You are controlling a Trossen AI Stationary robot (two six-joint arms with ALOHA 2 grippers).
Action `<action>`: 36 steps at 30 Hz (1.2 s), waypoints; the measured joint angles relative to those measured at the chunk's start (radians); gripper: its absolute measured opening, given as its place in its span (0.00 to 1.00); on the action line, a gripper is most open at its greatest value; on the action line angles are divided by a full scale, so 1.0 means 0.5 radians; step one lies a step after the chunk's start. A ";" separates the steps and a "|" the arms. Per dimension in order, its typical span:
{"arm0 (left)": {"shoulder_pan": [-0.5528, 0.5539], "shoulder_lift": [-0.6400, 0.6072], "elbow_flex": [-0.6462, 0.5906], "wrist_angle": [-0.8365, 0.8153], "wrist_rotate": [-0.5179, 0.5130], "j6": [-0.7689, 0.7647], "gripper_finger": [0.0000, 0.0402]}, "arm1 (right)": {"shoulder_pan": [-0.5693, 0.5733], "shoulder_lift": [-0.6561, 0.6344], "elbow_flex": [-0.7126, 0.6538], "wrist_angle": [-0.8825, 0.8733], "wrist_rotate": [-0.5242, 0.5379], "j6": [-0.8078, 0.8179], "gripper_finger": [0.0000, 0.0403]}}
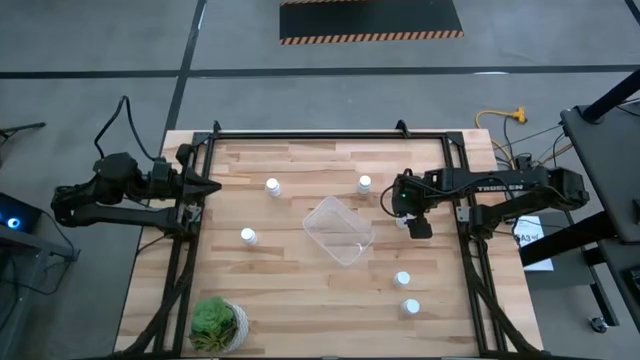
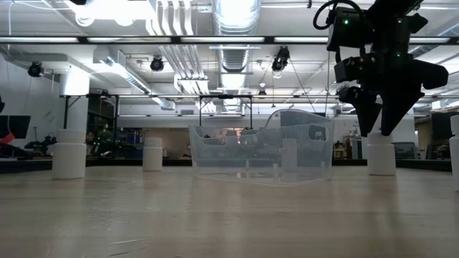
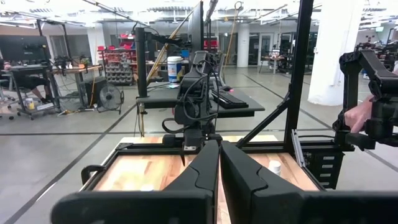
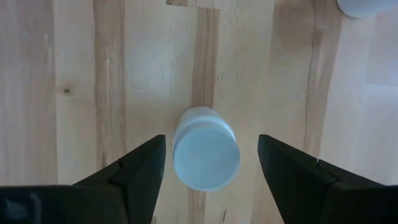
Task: Pick and place pill bottles into a basket
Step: Put the white pill bottle into the transparent bin
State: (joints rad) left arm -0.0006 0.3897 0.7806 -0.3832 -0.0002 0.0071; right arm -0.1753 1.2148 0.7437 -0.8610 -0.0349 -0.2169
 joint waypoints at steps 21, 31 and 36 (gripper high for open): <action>0.000 0.000 0.000 0.000 0.000 0.000 0.00 | -0.001 0.033 -0.010 0.010 0.001 0.000 0.58; 0.000 0.000 -0.001 0.000 -0.001 0.000 0.00 | -0.001 0.225 -0.011 0.010 0.001 -0.001 0.58; 0.000 0.000 0.000 0.000 0.000 0.000 0.00 | -0.001 0.222 -0.011 0.014 0.000 -0.002 0.56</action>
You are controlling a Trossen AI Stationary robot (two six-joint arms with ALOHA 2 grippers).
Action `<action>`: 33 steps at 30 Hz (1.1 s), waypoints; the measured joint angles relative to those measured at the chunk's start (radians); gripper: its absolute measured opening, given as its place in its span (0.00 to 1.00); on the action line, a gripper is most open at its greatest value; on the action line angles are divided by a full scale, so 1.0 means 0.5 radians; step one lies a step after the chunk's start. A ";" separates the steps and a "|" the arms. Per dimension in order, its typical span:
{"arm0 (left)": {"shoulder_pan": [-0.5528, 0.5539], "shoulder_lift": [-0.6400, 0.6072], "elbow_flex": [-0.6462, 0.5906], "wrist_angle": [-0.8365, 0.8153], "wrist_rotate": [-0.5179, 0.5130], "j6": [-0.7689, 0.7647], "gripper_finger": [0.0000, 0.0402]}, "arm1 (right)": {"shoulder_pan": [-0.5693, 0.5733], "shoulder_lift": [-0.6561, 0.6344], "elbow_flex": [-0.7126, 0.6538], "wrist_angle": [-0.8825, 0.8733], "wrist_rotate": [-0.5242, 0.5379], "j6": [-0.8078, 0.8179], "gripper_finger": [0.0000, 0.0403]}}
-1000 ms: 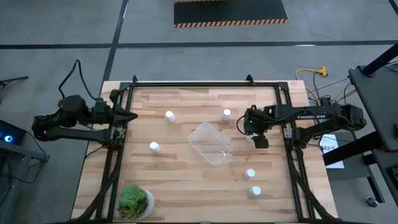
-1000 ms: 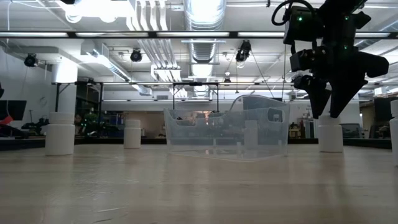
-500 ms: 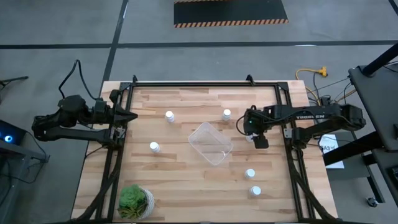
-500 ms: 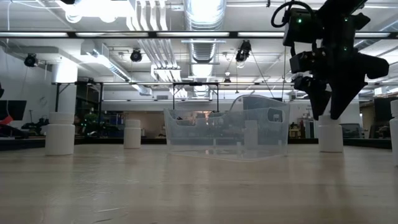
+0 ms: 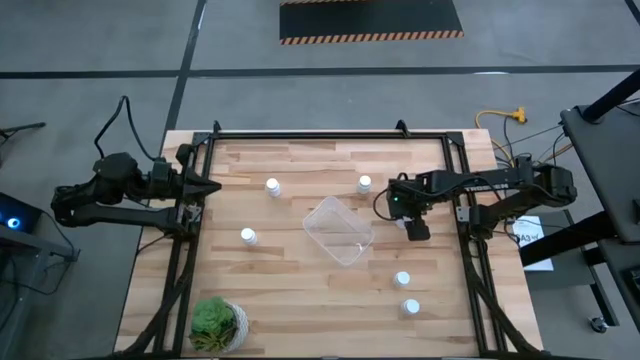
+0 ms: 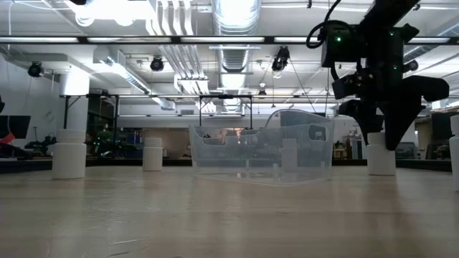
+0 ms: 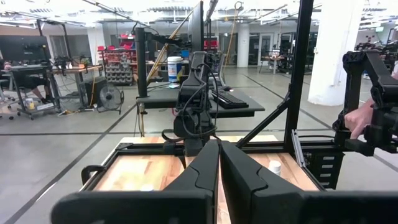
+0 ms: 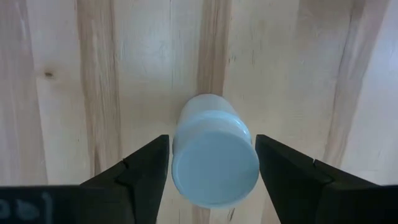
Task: Pick and place pill bottles into a basket
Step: Put the white pill bottle into the transparent bin
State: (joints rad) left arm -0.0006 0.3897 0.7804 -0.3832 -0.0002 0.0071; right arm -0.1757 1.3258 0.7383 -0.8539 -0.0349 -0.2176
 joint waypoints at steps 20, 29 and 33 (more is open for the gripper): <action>0.000 0.000 0.000 0.000 0.000 0.000 0.00 | -0.003 -0.056 0.041 -0.009 -0.089 0.049 0.36; 0.001 0.000 0.001 0.000 0.000 0.000 0.00 | -0.002 -0.059 0.252 -0.121 -0.089 0.075 0.36; 0.001 0.000 0.000 0.000 0.000 0.000 0.00 | -0.002 -0.059 0.450 -0.235 -0.082 0.035 0.36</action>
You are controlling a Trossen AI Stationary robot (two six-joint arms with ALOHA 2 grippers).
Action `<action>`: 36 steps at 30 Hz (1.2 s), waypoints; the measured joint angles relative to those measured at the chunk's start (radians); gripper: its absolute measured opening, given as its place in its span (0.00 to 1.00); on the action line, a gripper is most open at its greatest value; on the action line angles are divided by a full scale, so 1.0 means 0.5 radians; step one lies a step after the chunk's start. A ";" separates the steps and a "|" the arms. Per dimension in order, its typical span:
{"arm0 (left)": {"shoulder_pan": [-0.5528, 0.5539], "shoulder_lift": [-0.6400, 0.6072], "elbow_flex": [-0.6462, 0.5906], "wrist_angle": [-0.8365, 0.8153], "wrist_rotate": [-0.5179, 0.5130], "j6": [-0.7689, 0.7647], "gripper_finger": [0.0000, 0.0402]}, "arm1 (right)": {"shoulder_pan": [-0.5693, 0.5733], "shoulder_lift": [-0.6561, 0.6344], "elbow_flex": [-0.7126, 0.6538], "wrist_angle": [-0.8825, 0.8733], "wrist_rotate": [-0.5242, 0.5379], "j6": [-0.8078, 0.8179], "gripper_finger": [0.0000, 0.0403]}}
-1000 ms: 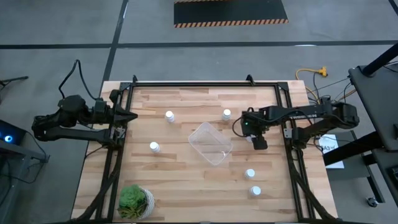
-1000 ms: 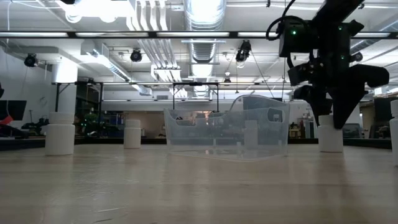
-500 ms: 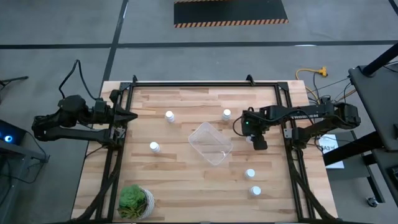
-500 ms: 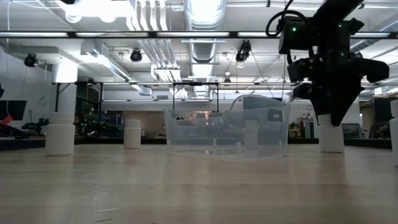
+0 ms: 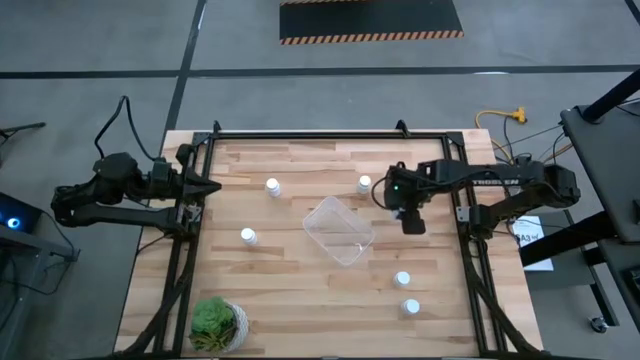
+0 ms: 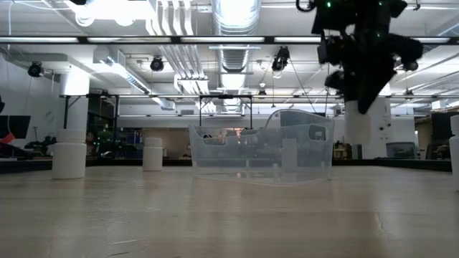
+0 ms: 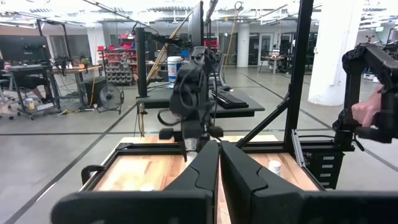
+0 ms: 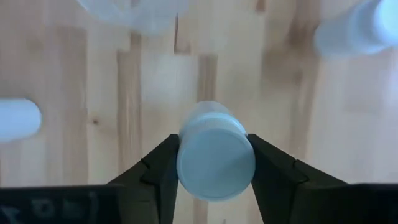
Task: Pick and place pill bottles into a basket
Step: Put the white pill bottle into the transparent bin
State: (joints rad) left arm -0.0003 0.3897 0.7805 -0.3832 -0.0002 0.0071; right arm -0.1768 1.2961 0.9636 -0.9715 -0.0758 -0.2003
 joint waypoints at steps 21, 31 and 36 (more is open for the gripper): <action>-0.001 0.000 0.000 0.000 0.000 0.000 0.00 | 0.348 0.547 1.091 -0.505 0.122 -0.046 0.36; 0.000 0.000 0.000 0.000 0.000 0.000 0.00 | 0.561 0.716 1.110 -0.356 0.127 0.016 0.36; 0.000 0.000 0.000 0.000 0.000 0.000 0.00 | 0.607 0.823 1.107 -0.268 0.159 0.024 0.36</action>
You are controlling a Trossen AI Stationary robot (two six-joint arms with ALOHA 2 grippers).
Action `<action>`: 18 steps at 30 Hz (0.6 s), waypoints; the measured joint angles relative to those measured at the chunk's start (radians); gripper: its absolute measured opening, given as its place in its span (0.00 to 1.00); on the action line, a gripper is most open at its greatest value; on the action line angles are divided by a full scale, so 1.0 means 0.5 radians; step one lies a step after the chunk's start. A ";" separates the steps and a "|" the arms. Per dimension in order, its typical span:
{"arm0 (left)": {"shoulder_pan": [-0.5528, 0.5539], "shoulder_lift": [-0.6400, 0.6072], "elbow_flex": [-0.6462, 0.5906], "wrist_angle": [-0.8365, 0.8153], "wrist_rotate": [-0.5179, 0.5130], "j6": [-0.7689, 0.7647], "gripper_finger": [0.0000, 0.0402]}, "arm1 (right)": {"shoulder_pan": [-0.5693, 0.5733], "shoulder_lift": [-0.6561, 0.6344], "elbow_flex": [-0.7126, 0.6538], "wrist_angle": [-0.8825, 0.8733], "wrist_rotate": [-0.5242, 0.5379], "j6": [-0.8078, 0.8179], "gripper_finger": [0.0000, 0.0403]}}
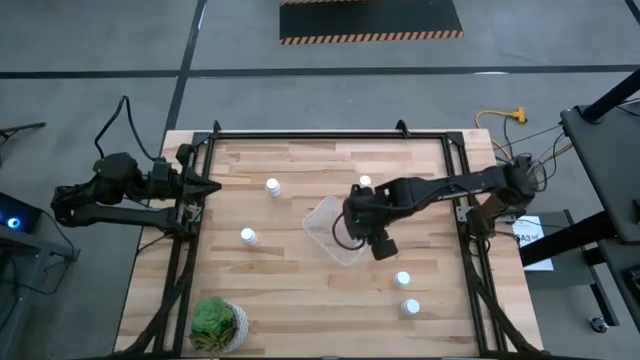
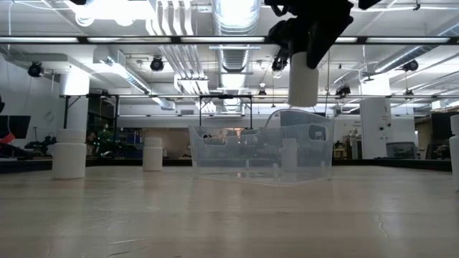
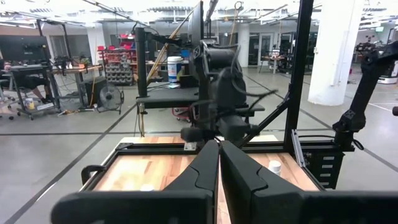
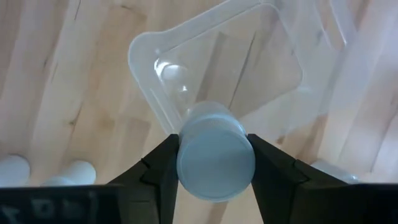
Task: Pick and place pill bottles into a basket
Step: Put the white pill bottle into the transparent bin
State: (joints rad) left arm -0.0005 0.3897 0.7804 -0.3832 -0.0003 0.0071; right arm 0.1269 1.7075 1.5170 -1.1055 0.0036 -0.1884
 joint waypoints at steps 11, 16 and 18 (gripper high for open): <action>0.000 0.000 0.000 0.000 0.000 0.000 0.00 | -0.002 0.043 -0.240 0.204 -0.001 0.002 0.36; 0.000 0.000 0.000 0.000 0.000 0.000 0.00 | -0.002 0.032 -0.378 0.293 -0.001 0.006 0.36; 0.000 0.000 0.001 0.000 -0.001 0.000 0.00 | -0.002 0.032 -0.412 0.323 -0.001 0.018 0.36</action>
State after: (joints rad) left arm -0.0006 0.3897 0.7807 -0.3832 -0.0006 0.0071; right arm 0.1261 1.7233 1.3111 -0.9441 0.0029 -0.1796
